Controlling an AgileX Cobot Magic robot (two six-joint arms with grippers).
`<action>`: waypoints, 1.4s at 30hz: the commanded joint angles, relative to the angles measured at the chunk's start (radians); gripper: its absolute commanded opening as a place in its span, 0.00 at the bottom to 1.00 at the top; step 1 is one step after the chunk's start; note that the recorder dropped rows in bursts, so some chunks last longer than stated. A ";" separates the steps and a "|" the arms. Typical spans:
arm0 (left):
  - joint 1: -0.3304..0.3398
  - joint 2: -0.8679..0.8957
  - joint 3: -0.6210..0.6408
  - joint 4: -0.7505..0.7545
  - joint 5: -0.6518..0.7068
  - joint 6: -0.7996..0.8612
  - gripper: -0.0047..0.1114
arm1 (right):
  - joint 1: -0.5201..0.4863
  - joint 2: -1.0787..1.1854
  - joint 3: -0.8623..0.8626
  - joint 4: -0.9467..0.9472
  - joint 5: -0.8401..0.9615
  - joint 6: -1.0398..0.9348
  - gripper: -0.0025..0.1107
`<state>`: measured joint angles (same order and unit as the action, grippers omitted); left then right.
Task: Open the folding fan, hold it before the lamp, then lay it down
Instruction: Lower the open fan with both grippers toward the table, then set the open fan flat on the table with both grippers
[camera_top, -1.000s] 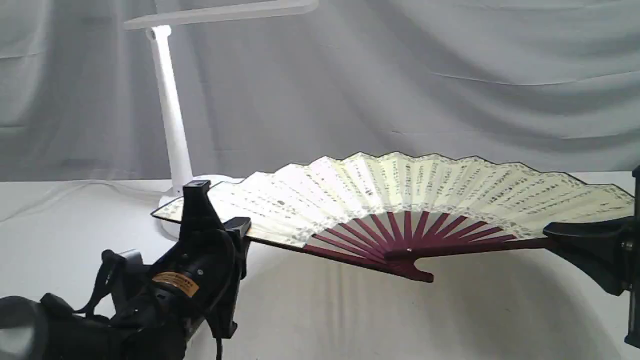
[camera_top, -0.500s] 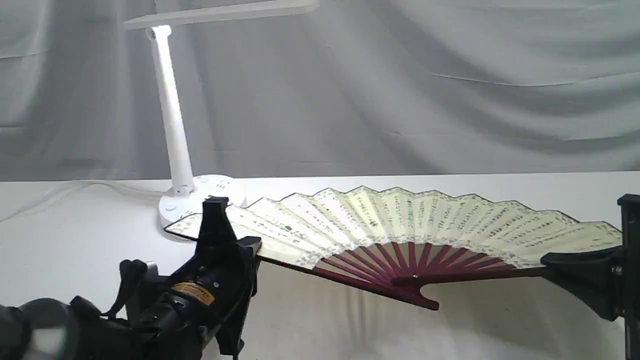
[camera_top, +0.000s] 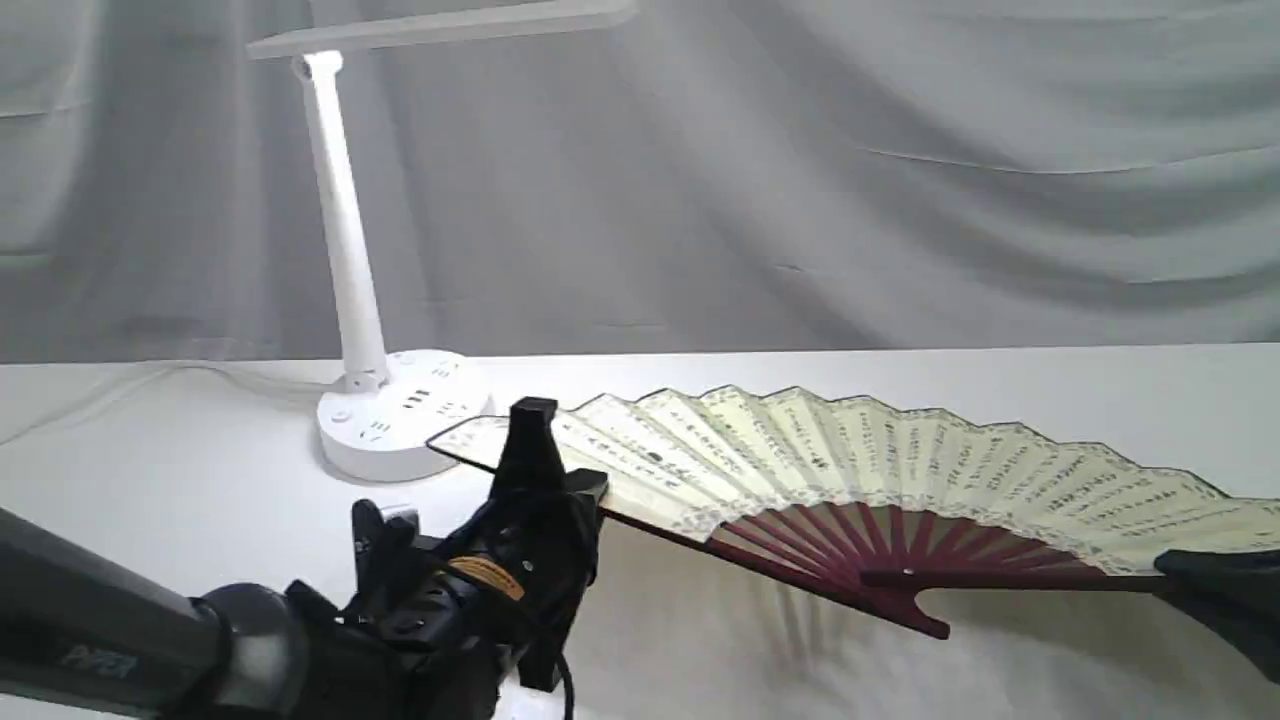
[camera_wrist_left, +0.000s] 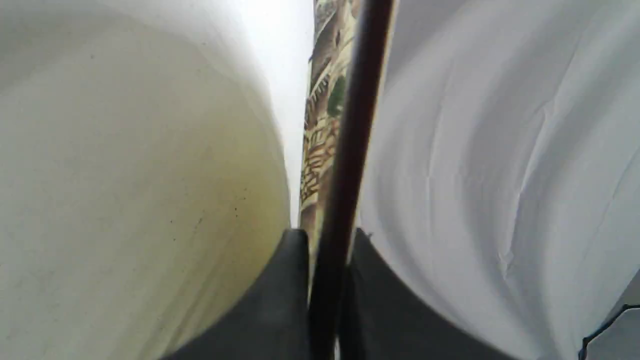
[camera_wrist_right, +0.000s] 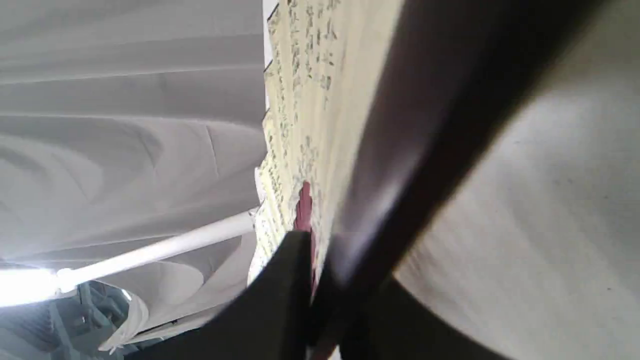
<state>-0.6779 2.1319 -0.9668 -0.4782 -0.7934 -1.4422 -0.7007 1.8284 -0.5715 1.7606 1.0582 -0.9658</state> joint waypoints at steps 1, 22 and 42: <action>0.017 0.028 -0.041 -0.054 -0.089 -0.047 0.07 | -0.035 0.033 -0.001 -0.016 -0.106 -0.058 0.02; 0.017 0.095 -0.072 0.021 -0.043 -0.041 0.28 | -0.027 0.064 -0.018 -0.016 -0.086 -0.163 0.02; 0.017 0.093 -0.074 0.042 -0.048 -0.049 0.66 | -0.006 0.064 -0.117 -0.016 -0.067 -0.029 0.02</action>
<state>-0.6642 2.2353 -1.0335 -0.4524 -0.8172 -1.4796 -0.7108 1.8912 -0.6684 1.7471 1.0039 -1.0202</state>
